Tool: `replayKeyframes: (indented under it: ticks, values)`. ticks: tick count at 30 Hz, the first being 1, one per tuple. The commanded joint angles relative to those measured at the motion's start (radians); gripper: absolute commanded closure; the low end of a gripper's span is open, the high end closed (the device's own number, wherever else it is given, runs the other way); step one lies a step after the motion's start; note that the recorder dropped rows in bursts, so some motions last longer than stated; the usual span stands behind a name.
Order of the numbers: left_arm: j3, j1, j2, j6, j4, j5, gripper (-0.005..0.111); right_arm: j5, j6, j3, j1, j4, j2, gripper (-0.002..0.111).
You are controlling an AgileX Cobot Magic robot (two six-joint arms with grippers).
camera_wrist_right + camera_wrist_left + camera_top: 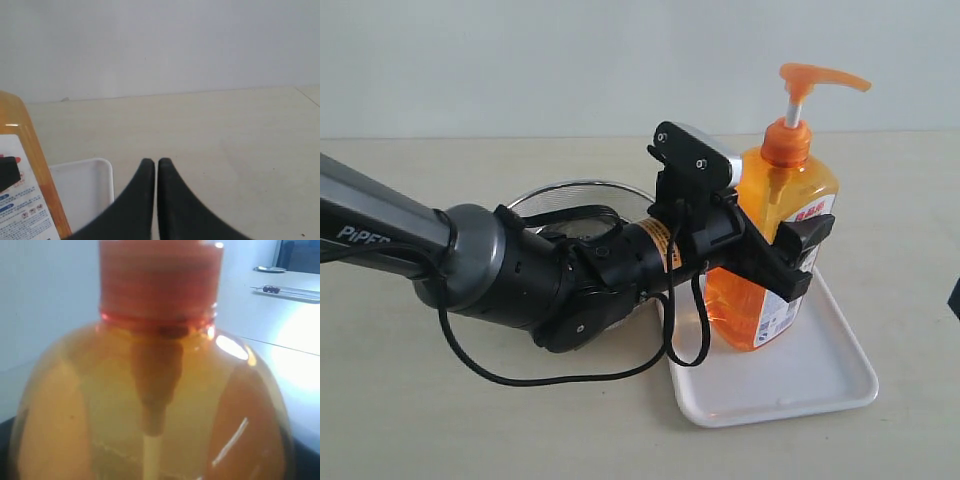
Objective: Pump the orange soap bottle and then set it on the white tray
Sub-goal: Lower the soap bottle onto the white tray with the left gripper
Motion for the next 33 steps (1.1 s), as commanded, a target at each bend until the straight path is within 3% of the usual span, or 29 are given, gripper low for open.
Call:
replayKeyframes:
  ticks: [1,4,12,23,29,33]
  values:
    - [-0.005,-0.006,-0.008,0.006,-0.022,0.031,0.028,0.002,-0.006,0.005,0.001,-0.017,-0.003,0.109]
    - [-0.005,-0.006,-0.008,-0.001,-0.024,0.044,0.026,0.003,-0.006,0.005,0.001,-0.021,-0.003,0.109]
    - [-0.007,-0.006,-0.019,-0.032,-0.022,0.088,0.007,0.011,-0.006,0.005,0.001,-0.025,-0.003,0.109]
    - [-0.007,-0.006,-0.059,-0.109,0.058,0.099,0.005,0.013,-0.006,0.005,0.001,-0.027,-0.003,0.109]
    - [-0.007,-0.006,-0.120,-0.107,0.093,0.294,0.005,0.017,-0.006,0.005,0.001,-0.028,-0.003,0.109]
    - [-0.007,-0.006,-0.161,-0.142,0.214,0.387,0.005,0.017,-0.006,0.005,0.001,-0.029,-0.003,0.109]
